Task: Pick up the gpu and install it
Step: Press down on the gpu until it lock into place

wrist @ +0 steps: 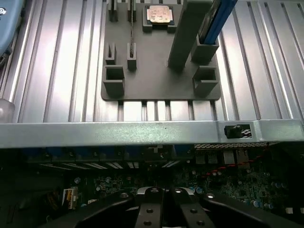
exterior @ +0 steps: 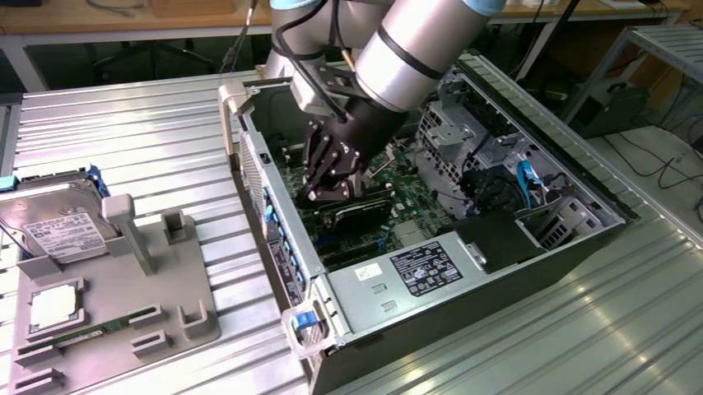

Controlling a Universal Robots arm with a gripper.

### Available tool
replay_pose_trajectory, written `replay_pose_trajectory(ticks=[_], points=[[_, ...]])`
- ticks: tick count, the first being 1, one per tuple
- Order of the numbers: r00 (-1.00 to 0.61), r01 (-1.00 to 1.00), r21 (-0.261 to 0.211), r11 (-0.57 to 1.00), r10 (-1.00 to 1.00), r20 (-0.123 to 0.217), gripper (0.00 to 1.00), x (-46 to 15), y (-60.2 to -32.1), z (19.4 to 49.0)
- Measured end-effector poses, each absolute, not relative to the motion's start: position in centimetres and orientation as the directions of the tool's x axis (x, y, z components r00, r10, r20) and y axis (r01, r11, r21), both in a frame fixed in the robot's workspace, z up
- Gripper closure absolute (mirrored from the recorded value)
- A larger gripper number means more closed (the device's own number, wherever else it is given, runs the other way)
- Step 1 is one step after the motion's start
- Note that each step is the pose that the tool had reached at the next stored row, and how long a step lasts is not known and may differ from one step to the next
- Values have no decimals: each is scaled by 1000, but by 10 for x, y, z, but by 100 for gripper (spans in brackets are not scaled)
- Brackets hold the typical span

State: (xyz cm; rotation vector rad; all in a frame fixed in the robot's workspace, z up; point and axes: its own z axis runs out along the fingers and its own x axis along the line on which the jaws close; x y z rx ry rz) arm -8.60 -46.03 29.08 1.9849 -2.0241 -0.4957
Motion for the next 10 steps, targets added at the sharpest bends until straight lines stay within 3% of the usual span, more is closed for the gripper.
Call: replay_pose_trajectory(ticks=[4, 10], points=[[-33, -883, 470, 6, -998, -48, 89, -86, -460, 291], [-34, -876, 482, 7, -998, -47, 89, -86, -460, 289]])
